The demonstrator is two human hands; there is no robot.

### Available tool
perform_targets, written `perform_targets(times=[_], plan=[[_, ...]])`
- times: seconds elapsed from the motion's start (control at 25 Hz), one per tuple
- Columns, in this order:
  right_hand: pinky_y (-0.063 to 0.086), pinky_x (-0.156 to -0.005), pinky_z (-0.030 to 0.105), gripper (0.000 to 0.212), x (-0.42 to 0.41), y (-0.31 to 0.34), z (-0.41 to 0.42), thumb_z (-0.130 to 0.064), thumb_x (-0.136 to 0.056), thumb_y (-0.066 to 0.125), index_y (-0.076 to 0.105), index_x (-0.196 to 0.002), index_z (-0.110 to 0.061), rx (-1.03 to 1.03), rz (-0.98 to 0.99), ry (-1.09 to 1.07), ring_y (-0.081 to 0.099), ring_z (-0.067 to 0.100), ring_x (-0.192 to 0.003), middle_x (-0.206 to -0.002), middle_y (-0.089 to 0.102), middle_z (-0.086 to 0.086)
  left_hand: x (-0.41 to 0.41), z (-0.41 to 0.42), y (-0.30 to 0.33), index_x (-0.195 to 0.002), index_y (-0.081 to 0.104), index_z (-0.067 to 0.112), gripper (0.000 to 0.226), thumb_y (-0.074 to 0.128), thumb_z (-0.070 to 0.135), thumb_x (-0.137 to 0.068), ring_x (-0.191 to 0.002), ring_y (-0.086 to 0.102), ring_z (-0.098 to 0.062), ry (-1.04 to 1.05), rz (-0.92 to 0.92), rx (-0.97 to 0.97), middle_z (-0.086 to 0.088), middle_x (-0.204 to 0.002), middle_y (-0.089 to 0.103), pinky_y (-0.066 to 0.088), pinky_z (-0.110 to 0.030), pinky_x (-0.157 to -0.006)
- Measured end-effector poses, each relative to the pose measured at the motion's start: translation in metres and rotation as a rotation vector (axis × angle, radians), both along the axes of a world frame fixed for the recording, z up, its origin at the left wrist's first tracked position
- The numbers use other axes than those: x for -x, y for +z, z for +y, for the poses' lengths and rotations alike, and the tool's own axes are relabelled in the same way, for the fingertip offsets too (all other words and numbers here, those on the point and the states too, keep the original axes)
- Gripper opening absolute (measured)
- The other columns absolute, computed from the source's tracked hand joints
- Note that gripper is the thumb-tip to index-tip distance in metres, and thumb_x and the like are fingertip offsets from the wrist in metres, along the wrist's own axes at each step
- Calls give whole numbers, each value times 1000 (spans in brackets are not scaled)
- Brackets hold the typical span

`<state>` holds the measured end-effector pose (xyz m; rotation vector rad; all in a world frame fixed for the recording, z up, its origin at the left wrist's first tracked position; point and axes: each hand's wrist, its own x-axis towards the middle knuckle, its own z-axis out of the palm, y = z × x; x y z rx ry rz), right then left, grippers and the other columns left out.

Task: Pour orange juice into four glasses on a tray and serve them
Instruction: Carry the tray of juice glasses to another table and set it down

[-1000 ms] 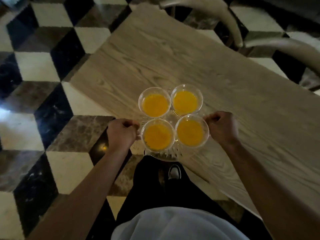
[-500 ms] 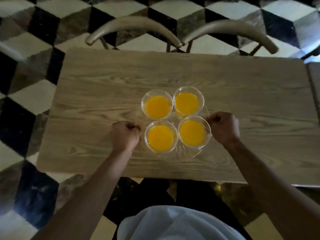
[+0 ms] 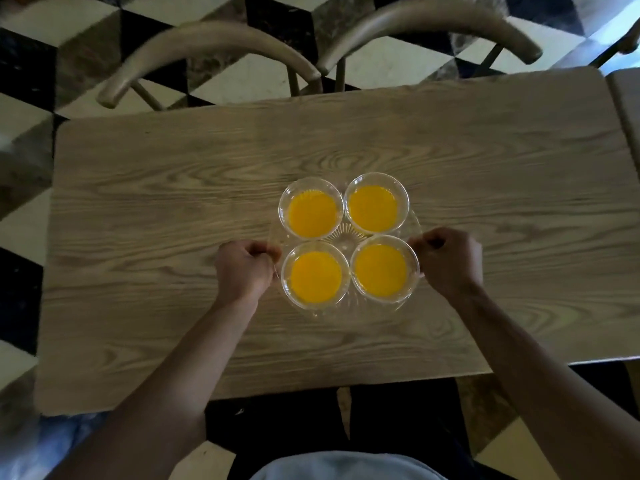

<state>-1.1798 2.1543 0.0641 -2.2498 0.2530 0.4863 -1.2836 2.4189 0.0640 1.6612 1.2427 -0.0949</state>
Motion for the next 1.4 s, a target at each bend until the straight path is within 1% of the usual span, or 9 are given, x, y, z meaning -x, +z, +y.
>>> perform_targets(times=[0.16, 0.36, 0.56, 0.84, 0.92, 1.0, 1.12, 1.32, 1.4], plan=[[33, -37, 0, 14, -5, -15, 6, -14, -90, 73, 76, -86, -1, 30, 13, -17, 53, -18, -39, -59, 61, -9, -11, 3, -10, -75, 79, 12, 39, 59, -19, -88, -63, 75, -24, -32, 22, -18, -13, -78, 80, 68, -39, -62], [35, -46, -3, 13, -7, -35, 12, -19, -88, 75, 78, -86, -6, 98, -15, -23, 53, -24, -50, -60, 60, -16, -19, 14, -28, -76, 80, 20, 36, 68, -9, -93, -72, 80, -32, -57, 39, -35, -3, -68, 79, 68, -55, -72], [35, -50, -4, 14, -8, -47, 17, -23, -88, 75, 80, -85, -10, 132, -45, -22, 57, -9, -51, -61, 60, -19, -23, 21, -44, -69, 77, 28, 39, 75, -3, -92, -68, 80, -27, -69, 35, -44, 3, -65, 79, 69, -53, -74], [36, -50, -2, 14, -13, -56, 23, -25, -88, 74, 79, -85, -12, 147, -50, -32, 56, -6, -59, -63, 64, -11, -27, 26, -51, -76, 77, 23, 29, 75, 1, -95, -64, 76, -18, -56, 32, -40, -2, -76, 79, 69, -46, -74], [39, -51, 0, 14, -14, -58, 23, -26, -88, 74, 79, -85, -13, 150, -50, -40, 57, -6, -59, -65, 67, -8, -28, 26, -51, -75, 76, 22, 31, 74, -1, -95, -56, 74, -10, -52, 33, -33, -1, -76, 79, 69, -40, -66], [46, -51, 5, 13, -14, -58, 24, -25, -88, 74, 78, -84, -13, 137, -38, -57, 59, -5, -52, -64, 66, -10, -29, 26, -51, -75, 74, 23, 33, 73, -2, -96, -51, 71, -3, -50, 32, -25, 1, -76, 77, 63, -26, -52], [39, -45, 1, 13, -15, -59, 24, -23, -89, 73, 77, -82, -13, 131, -38, -55, 58, -14, -47, -61, 63, -14, -30, 26, -52, -78, 75, 22, 31, 72, -3, -97, -51, 71, -2, -41, 28, -11, -1, -79, 78, 55, -17, -46], [39, -53, 9, 15, -15, -63, 25, -27, -89, 73, 79, -86, -13, 180, -50, -33, 66, 10, -66, -67, 67, -8, -29, 25, -55, -75, 74, 23, 35, 70, -5, -97, -50, 70, -3, -49, 24, -12, -1, -77, 76, 55, -17, -45], [37, -55, 9, 15, -15, -65, 25, -27, -88, 73, 79, -88, -14, 184, -45, -38, 65, 10, -68, -70, 68, -6, -28, 26, -57, -74, 74, 23, 36, 70, -5, -96, -48, 69, -2, -40, 23, -10, -1, -75, 76, 55, -17, -45]])
